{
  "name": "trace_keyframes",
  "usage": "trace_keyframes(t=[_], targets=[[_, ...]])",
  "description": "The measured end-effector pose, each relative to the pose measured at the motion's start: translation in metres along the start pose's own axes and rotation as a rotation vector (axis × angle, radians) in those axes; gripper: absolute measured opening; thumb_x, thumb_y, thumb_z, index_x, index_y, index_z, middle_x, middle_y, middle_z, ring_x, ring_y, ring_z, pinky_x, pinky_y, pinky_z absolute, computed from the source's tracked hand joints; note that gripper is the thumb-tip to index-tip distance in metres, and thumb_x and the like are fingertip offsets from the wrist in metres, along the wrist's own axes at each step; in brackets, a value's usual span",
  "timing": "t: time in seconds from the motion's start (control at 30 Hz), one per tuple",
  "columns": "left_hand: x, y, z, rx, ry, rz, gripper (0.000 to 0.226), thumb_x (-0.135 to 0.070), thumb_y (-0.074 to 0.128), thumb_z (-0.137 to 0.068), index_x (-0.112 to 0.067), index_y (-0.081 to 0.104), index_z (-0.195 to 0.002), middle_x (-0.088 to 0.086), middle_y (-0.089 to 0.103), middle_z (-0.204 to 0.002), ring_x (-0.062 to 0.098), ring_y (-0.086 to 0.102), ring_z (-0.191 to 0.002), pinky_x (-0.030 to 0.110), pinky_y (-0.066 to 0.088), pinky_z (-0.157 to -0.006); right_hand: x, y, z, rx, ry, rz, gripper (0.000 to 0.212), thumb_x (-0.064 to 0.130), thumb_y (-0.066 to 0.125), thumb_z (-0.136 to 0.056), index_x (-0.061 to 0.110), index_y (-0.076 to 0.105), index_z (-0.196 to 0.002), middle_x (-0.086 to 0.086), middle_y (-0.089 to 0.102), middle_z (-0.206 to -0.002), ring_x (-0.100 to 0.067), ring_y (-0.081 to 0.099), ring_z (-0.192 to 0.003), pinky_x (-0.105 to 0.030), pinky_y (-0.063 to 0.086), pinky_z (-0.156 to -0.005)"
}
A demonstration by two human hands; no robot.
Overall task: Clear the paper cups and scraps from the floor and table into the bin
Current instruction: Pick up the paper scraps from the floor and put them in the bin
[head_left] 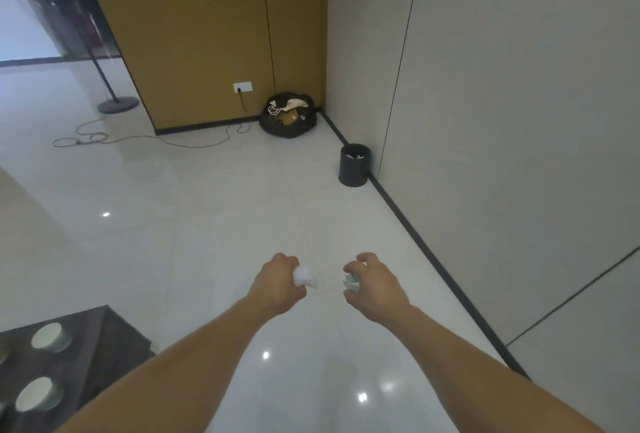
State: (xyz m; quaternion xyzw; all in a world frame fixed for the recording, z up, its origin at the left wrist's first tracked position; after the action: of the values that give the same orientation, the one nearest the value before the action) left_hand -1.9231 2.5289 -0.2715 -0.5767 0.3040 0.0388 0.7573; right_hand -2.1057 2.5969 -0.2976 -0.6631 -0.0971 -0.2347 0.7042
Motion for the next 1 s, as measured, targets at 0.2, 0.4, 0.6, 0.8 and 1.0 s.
trace_keyframes(t=[0.2, 0.4, 0.6, 0.8, 1.0], targets=[[-0.025, 0.008, -0.112, 0.066, -0.017, 0.015, 0.015, -0.022, 0.065, -0.072, -0.020, 0.052, -0.079, 0.007, 0.059, -0.094, 0.023, 0.063, -0.081, 0.032, 0.051, -0.065, -0.042, -0.034, -0.108, 0.015, 0.005, 0.019, 0.044, 0.032, 0.063, -0.085, 0.028, 0.055, -0.129, 0.003, 0.035, -0.145, -0.021, 0.049, -0.120, -0.026, 0.040, -0.091], [-0.035, 0.013, -0.260, 0.088, 0.000, 0.024, 0.016, -0.020, 0.064, -0.072, -0.019, 0.049, -0.075, 0.007, 0.058, -0.094, 0.024, 0.061, -0.081, 0.030, 0.047, -0.063, -0.080, -0.057, -0.244, 0.022, 0.025, 0.049, 0.044, 0.031, 0.062, -0.086, 0.028, 0.055, -0.130, 0.002, 0.033, -0.147, -0.022, 0.048, -0.122, -0.027, 0.040, -0.094], [-0.054, -0.003, -0.413, 0.144, 0.056, 0.004, 0.017, -0.022, 0.064, -0.073, -0.020, 0.051, -0.083, 0.003, 0.051, -0.103, 0.022, 0.059, -0.085, 0.029, 0.048, -0.065, -0.112, -0.091, -0.373, 0.025, 0.083, 0.049, 0.046, 0.031, 0.062, -0.086, 0.027, 0.054, -0.132, 0.003, 0.032, -0.148, -0.021, 0.046, -0.125, -0.027, 0.040, -0.097], [-0.085, -0.012, -0.550, 0.159, 0.080, -0.057, 0.018, -0.023, 0.065, -0.073, -0.020, 0.052, -0.084, 0.003, 0.053, -0.102, 0.022, 0.060, -0.084, 0.027, 0.046, -0.063, -0.158, -0.118, -0.485, 0.011, 0.138, 0.010, 0.047, 0.032, 0.063, -0.086, 0.029, 0.054, -0.131, 0.004, 0.033, -0.147, -0.020, 0.046, -0.126, -0.026, 0.040, -0.098], [-0.121, -0.002, -0.697, 0.130, 0.079, -0.084, 0.025, -0.026, 0.067, -0.073, -0.018, 0.058, -0.095, 0.003, 0.052, -0.105, 0.021, 0.058, -0.087, 0.028, 0.049, -0.070, -0.220, -0.143, -0.626, 0.016, 0.130, -0.014, 0.047, 0.031, 0.063, -0.085, 0.028, 0.054, -0.132, 0.003, 0.033, -0.146, -0.021, 0.048, -0.123, -0.024, 0.040, -0.096]])
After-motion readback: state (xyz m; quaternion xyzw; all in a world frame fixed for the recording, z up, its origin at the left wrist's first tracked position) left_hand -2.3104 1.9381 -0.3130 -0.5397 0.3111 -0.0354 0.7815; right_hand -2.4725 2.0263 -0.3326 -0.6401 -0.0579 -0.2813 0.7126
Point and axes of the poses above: each hand's wrist, its own z-axis away from the middle knuckle, its own y-axis out of the palm, x = y × z, the point moved 7 cm from there along -z, towards the middle knuckle
